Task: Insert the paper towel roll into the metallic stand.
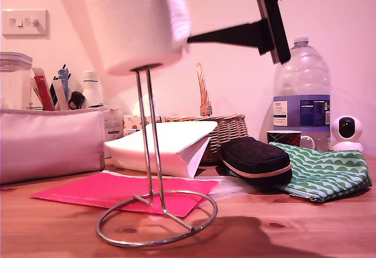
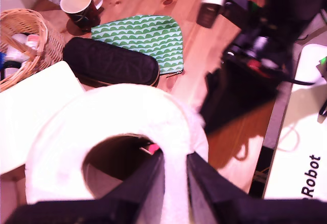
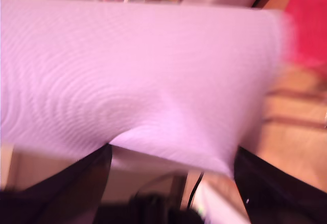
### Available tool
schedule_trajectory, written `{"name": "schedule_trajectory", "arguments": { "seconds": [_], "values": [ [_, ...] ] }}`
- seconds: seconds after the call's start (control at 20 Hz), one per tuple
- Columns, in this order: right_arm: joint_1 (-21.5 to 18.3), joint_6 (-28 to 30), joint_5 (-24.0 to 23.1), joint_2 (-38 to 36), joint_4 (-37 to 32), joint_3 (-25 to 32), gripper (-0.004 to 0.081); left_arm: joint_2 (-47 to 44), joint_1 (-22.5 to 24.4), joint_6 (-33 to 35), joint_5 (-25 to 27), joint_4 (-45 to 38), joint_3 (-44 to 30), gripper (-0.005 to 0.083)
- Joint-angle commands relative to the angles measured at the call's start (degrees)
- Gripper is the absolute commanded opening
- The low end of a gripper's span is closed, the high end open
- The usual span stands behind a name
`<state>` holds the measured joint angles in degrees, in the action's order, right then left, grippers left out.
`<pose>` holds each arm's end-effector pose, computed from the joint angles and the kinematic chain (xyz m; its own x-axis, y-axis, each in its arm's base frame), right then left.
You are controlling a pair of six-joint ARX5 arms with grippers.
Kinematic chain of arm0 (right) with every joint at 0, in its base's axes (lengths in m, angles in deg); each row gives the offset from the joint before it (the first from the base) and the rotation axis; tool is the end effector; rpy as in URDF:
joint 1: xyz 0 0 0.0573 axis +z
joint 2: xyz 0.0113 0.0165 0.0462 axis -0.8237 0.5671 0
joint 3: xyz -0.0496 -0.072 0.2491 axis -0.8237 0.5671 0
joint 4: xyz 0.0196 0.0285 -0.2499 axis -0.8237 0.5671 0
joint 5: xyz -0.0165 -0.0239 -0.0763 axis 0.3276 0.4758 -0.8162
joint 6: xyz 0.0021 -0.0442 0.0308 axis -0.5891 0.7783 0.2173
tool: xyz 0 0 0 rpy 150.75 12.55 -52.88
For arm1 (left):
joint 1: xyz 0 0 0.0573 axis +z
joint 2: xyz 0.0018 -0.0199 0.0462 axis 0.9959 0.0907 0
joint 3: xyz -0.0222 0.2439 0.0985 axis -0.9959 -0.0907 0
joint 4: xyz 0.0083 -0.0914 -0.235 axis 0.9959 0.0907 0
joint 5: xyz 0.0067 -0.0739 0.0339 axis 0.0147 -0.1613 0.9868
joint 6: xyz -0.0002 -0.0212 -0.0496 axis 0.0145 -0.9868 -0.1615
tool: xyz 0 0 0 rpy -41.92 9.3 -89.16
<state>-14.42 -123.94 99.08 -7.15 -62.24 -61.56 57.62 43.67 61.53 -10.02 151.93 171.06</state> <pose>0.1692 0.1674 0.2593 0.2871 0.9361 -0.2034 -0.2924 0.2879 0.9120 0.1575 -0.1471 0.4698 0.3274 -0.6143 -0.7180 0.9088 0.4128 0.0613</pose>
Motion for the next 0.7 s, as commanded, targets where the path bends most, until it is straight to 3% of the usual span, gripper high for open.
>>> {"name": "schedule_trajectory", "arguments": {
  "seconds": [0.0,0.25,0.4,0.55,0.65],
  "values": [
    [0.20,0.96,2.01,-2.38,1.14,-0.55,0.0670,1.25,-0.31,0.24,-0.68,-1.09,-0.59,-0.0022],
    [-4.94,8.92,2.10,-7.74,13.57,-0.55,0.0670,1.40,-0.31,0.28,-0.20,-1.01,-0.59,-0.0022],
    [-8.79,15.10,-1.25,-8.26,20.17,-0.55,0.0671,1.40,-0.31,0.31,-0.20,-1.01,-0.59,-0.0022],
    [-10.47,21.90,-6.75,-8.15,27.15,-0.55,0.0670,1.40,-0.31,0.28,-0.22,-1.01,-0.59,-0.0022],
    [-11.65,26.84,-7.82,-8.22,29.59,-0.55,0.0666,1.42,-0.31,0.31,-0.20,-1.01,-0.59,-0.0022]
  ]
}}
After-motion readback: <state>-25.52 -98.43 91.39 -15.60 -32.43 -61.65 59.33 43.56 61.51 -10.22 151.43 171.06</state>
